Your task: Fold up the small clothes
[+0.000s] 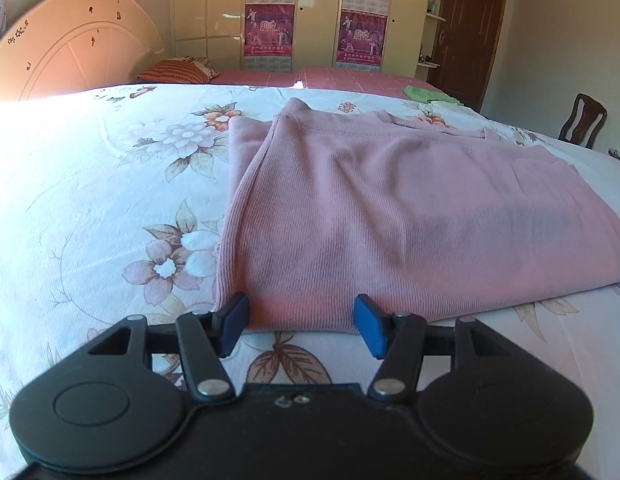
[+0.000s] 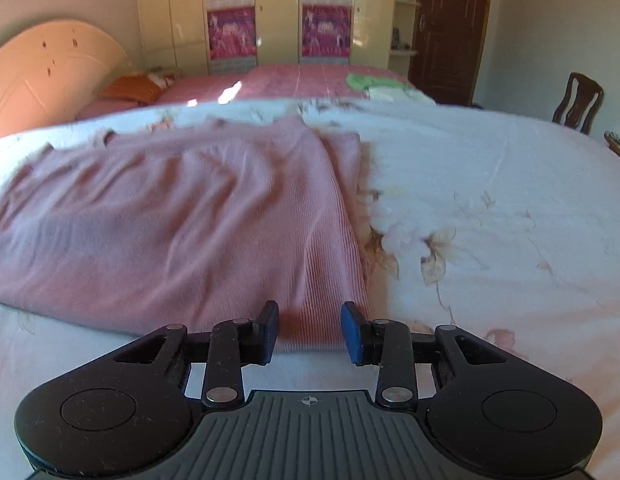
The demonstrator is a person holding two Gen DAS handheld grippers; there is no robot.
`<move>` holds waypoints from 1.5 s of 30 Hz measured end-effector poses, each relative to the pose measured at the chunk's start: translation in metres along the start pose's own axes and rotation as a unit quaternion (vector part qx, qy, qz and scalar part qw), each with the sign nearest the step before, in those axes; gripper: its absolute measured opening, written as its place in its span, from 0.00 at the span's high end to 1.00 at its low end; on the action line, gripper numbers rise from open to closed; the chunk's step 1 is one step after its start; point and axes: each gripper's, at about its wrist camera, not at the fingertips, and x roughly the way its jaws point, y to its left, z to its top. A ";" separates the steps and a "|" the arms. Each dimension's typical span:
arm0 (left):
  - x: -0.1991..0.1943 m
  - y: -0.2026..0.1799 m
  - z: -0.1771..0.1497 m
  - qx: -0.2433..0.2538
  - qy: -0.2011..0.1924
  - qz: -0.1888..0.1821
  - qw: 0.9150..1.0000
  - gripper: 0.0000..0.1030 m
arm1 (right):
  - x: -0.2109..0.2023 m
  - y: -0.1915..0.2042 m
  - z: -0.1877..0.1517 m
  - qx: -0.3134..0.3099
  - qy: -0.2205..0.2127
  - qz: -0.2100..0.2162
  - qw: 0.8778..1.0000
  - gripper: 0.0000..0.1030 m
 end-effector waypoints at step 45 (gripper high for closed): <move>0.012 -0.008 0.027 -0.138 -0.037 -0.141 0.980 0.46 | 0.030 0.093 0.068 -0.041 -0.028 0.142 0.989 0.98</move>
